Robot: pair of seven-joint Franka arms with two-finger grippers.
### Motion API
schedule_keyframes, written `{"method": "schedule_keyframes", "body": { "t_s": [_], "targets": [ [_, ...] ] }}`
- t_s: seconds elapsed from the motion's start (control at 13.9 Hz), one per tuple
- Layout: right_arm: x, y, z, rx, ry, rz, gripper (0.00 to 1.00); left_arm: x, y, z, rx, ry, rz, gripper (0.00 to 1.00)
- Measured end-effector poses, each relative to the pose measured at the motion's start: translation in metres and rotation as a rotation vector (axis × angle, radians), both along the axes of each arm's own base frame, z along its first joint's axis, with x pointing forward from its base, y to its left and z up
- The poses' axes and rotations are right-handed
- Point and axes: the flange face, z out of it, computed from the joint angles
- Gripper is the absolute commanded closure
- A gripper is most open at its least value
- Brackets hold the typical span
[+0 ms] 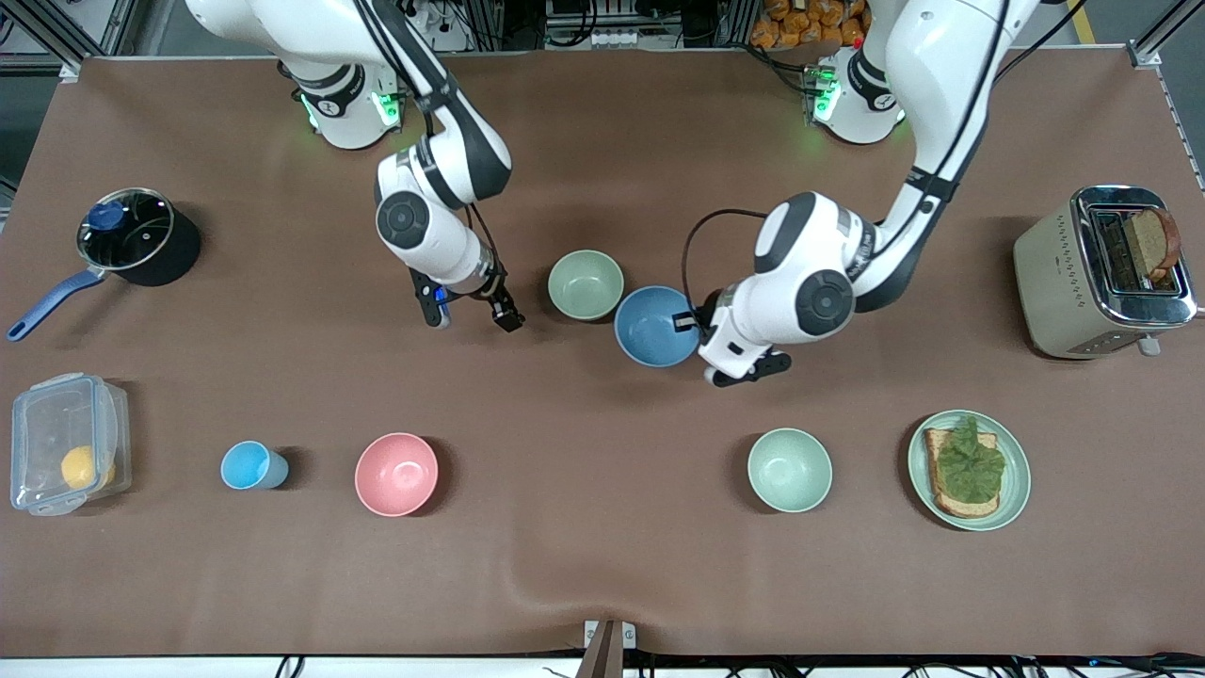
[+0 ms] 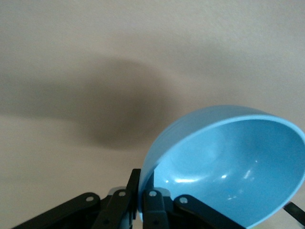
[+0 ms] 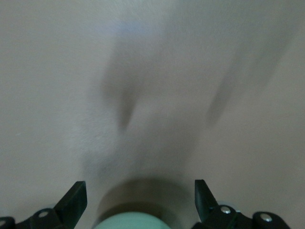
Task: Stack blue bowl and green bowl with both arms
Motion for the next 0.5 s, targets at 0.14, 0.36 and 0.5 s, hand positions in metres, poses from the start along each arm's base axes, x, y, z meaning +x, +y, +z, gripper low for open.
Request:
{"method": "schedule_keyframes", "body": {
  "t_s": [0.14,0.36,0.5],
  "targets": [
    [-0.003,-0.002,-0.018,0.076,0.035,-0.026,0.00,-0.011,-0.020,-0.004,-0.005,0.007,0.005,1.00],
    [-0.007,-0.004,-0.034,0.181,0.053,-0.018,0.00,-0.027,-0.041,-0.010,-0.012,0.023,-0.014,1.00],
    [-0.008,-0.004,-0.039,0.195,0.058,-0.025,0.00,-0.037,-0.054,-0.014,-0.015,0.036,-0.029,1.00]
  ]
}}
